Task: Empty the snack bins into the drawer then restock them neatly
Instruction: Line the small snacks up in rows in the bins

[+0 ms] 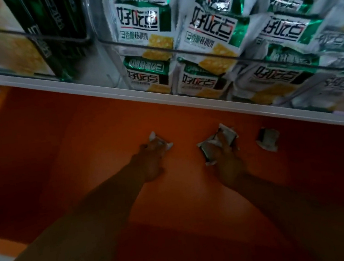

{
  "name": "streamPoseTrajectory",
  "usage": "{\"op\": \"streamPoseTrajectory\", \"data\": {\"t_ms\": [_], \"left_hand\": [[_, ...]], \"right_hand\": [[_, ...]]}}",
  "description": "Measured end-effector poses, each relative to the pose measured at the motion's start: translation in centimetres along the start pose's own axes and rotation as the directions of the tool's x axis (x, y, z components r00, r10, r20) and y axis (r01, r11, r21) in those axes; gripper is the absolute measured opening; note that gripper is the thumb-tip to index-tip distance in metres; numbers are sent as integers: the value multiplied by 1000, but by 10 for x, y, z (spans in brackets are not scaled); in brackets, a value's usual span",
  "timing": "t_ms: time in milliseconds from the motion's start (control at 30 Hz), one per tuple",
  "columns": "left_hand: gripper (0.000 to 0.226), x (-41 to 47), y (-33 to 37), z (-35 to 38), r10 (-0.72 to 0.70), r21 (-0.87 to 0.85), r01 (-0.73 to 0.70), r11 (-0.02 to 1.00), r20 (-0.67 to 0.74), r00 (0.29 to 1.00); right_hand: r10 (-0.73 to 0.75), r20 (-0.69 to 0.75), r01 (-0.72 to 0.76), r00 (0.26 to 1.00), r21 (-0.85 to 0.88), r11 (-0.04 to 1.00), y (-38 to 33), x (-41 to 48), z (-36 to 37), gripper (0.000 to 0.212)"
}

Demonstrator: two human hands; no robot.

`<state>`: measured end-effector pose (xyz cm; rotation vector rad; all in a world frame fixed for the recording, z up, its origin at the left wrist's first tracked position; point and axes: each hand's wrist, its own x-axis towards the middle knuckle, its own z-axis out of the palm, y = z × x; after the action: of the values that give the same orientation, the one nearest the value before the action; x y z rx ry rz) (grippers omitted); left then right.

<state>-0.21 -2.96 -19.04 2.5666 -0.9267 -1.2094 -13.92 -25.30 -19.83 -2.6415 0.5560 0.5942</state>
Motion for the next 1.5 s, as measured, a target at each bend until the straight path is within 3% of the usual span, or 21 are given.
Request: {"op": "streamPoseTrajectory", "data": {"t_ms": [133,267,367,533,600,667,767,900,1000,1200,1233,1333,1433,1500], "left_hand": [[76,14,30,5,-20,32,22,999,-51,999],[89,36,35,11,-54,75,56,996,-29,998],[88,39,37,18,-67,60,68,996,-8,998],[82,35,44,24,-118,30,118,993,1,993],[83,30,49,21,-150,-33,151,988,16,989],[83,22,56,15,-183,-207,183,961,21,983],[77,10,64,7,-231,-528,178,830,-34,972],[57,-30,102,-17,-140,-752,-15,659,-142,980],[27,-75,139,-37,-1,-806,-132,577,-162,987],[25,-155,188,-72,113,-860,-213,464,-181,977],[27,-166,195,-76,131,-861,-222,458,-182,975],[73,-188,214,-89,167,-911,-195,364,-142,976],[103,-202,234,-104,174,-943,-197,269,-154,973],[123,-207,247,-113,170,-959,-203,200,-170,971]], "right_hand": [[49,-158,-50,986,-4,999,0,1,0,73],[67,-41,-68,997,-14,998,18,26,3,84],[-1,35,-2,999,84,996,24,38,5,83],[62,-66,-33,996,365,930,36,33,12,71],[76,-39,-55,996,389,920,39,25,12,69],[108,-33,-83,994,433,897,38,16,7,66],[155,27,-126,988,724,678,29,1,-15,61],[46,72,-84,996,911,404,7,-48,-65,64],[-8,59,-55,998,967,248,-5,-92,-107,64],[-241,74,-64,968,997,50,-15,-182,-186,49],[-261,70,-66,963,997,26,-16,-194,-197,46],[-292,42,-36,956,999,27,-15,-218,-222,43],[-225,-18,44,974,993,114,-13,-231,-242,44],[-186,-60,103,981,967,232,-8,-234,-252,52]]}}
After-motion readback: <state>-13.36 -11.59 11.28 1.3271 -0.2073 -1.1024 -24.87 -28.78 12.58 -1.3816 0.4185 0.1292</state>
